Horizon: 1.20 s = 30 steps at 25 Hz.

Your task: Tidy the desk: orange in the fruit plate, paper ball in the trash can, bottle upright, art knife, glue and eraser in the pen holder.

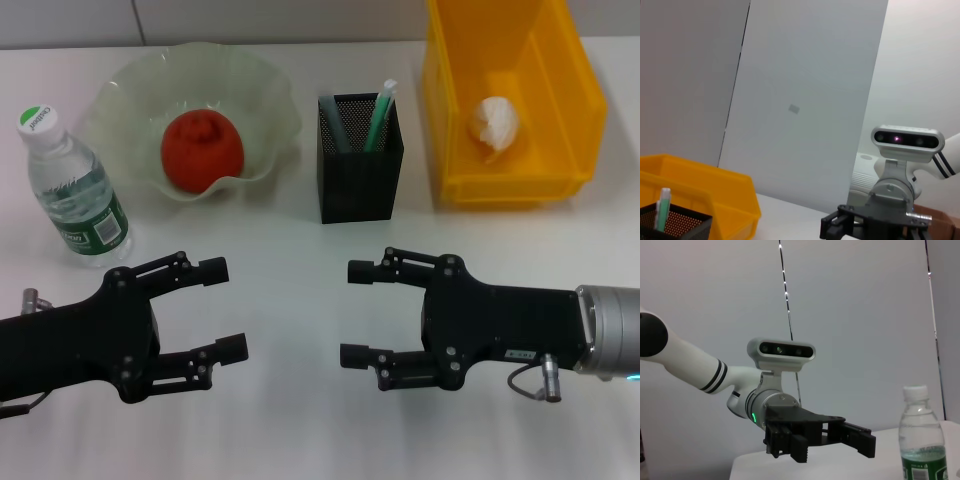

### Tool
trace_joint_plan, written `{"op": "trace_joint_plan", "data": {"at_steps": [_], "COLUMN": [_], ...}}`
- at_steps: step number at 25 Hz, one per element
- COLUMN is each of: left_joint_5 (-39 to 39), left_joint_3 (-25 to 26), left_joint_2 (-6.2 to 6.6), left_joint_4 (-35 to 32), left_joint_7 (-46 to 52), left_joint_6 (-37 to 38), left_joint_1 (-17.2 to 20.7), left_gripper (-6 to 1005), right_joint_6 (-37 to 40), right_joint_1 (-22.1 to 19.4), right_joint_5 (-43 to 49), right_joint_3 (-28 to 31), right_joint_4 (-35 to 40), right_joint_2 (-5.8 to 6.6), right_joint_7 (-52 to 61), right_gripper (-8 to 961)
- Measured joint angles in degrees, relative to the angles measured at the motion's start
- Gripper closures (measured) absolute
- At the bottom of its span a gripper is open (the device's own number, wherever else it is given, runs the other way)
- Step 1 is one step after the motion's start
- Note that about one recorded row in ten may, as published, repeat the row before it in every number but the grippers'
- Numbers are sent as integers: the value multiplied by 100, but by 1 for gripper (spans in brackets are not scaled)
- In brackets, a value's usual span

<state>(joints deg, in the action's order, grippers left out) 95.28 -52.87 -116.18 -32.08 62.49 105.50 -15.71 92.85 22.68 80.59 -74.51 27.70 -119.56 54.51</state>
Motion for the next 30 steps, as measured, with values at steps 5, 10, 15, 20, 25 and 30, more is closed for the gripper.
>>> {"op": "trace_joint_plan", "data": {"at_steps": [5, 10, 15, 20, 25, 30], "left_joint_5": [0, 0, -1, -1, -1, -1], "left_joint_3": [22, -3, -4, -10, -59, -65], "left_joint_2": [-22, -43, -72, -111, -134, -147], "left_joint_4": [0, 0, 0, 0, 0, 3], "left_joint_7": [0, 0, 0, 0, 0, -1], "left_joint_6": [-11, -20, -23, -21, -20, -30], "left_joint_1": [-1, 3, 0, -20, -15, 52], "left_gripper": [167, 167, 167, 167, 167, 167], "right_joint_6": [0, 7, 26, 44, 63, 50], "right_joint_1": [17, 13, -4, 3, 29, 25], "right_joint_5": [1, -6, -15, -41, -46, -56], "right_joint_3": [-40, -44, -46, -46, -53, -53], "right_joint_4": [-137, -165, -169, -169, -169, -219], "right_joint_2": [2, -1, -3, -8, -18, -24], "right_joint_7": [-189, -198, -201, -204, -204, -205], "right_gripper": [137, 137, 137, 137, 137, 137]}}
